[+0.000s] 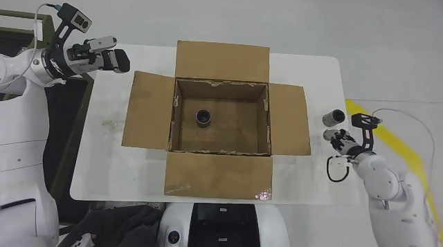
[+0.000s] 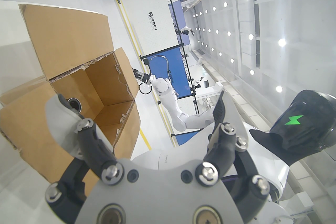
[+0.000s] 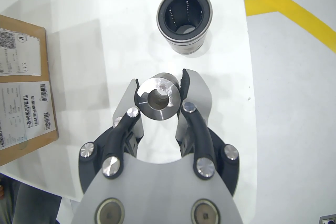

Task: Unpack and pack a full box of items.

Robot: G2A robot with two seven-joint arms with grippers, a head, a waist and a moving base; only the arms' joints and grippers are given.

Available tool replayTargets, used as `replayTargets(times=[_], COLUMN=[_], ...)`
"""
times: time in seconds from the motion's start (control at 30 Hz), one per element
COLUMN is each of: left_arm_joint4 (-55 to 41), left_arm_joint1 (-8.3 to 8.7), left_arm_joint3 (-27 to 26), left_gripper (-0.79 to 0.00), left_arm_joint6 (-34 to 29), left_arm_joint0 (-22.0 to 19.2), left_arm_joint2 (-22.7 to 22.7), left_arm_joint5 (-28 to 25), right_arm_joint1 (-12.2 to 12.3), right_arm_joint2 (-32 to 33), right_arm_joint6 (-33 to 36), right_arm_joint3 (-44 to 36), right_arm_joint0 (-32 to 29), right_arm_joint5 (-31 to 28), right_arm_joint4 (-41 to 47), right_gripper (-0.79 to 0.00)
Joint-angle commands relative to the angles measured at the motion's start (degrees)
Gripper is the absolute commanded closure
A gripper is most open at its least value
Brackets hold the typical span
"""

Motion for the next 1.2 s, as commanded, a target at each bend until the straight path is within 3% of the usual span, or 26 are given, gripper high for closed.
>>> replayTargets(times=[0.0,0.17,0.77,1.17], left_arm_joint4=[0.00,0.00,0.00,0.00], left_arm_joint1=[0.00,0.00,0.00,0.00], left_arm_joint3=[0.00,0.00,0.00,0.00], left_gripper=[-0.785,-0.785,-0.785,-0.785], left_arm_joint6=[0.00,0.00,0.00,0.00], left_arm_joint0=[0.00,0.00,0.00,0.00], left_arm_joint2=[0.00,0.00,0.00,0.00], left_arm_joint5=[0.00,0.00,0.00,0.00], right_arm_joint1=[0.01,0.00,0.22,0.42], right_arm_joint2=[0.32,0.68,0.12,-7.00], right_arm_joint6=[-0.49,-1.32,-3.07,0.10], right_arm_joint3=[-2.37,-9.39,-29.04,-30.58], right_arm_joint0=[-1.34,-4.69,-11.64,-3.12], right_arm_joint5=[0.50,3.08,1.15,-2.33], right_arm_joint4=[-0.29,-2.41,-10.03,-11.77], right_gripper=[0.000,0.000,0.000,0.000])
